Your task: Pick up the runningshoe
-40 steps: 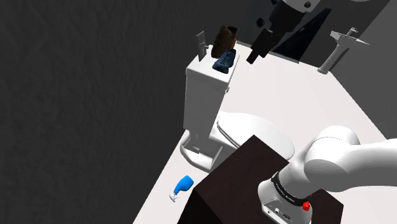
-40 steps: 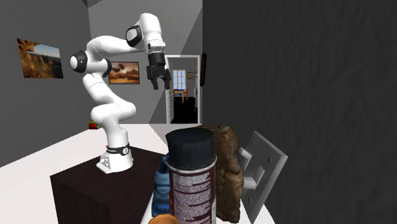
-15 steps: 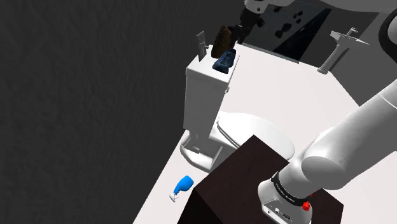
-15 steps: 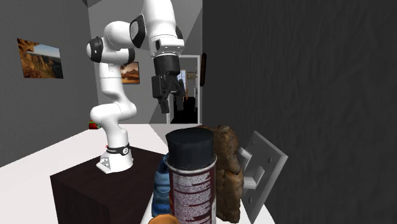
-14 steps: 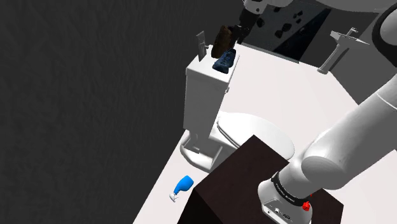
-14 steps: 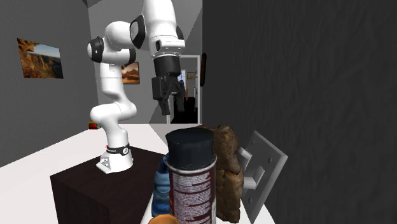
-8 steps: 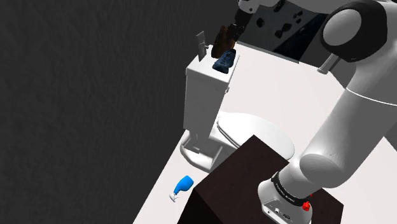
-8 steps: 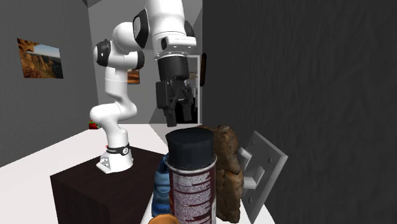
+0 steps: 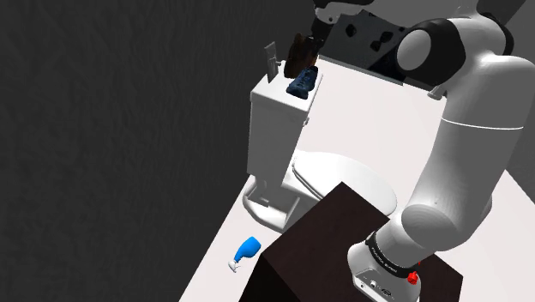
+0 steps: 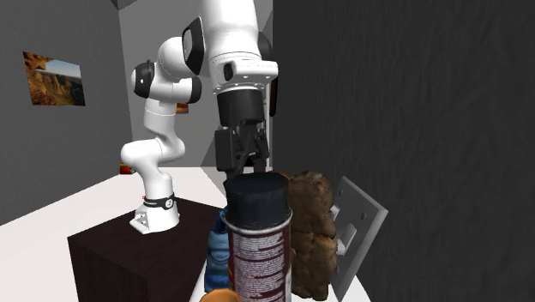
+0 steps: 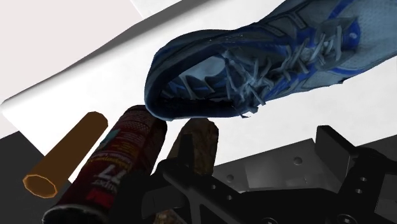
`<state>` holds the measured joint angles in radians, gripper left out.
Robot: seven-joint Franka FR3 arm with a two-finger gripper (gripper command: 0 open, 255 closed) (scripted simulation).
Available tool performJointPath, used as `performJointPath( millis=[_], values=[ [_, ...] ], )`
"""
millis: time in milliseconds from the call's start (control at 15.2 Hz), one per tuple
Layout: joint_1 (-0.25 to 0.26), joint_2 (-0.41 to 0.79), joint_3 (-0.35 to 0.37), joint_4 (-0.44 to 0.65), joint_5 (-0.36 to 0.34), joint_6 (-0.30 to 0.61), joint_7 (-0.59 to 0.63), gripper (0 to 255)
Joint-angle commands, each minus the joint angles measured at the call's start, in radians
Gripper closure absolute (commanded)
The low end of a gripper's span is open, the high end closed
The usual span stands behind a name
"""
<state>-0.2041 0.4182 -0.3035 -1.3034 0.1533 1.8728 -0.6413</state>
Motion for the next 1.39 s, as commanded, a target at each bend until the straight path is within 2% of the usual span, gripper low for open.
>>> performJointPath(
  millis=[0, 264, 330, 924, 1320],
  values=[
    [0.002, 0.001, 0.001, -0.025, 0.001, 0.026, -0.002, 0],
    [0.004, -0.001, 0.001, -0.062, 0.001, 0.061, -0.004, 0],
    [0.005, -0.001, 0.002, -0.062, 0.001, 0.061, -0.003, 255],
    [0.004, -0.001, 0.001, -0.062, 0.002, 0.061, -0.004, 255],
    [-0.003, 0.006, 0.0, 0.029, 0.001, -0.023, 0.0, 255]
  ],
)
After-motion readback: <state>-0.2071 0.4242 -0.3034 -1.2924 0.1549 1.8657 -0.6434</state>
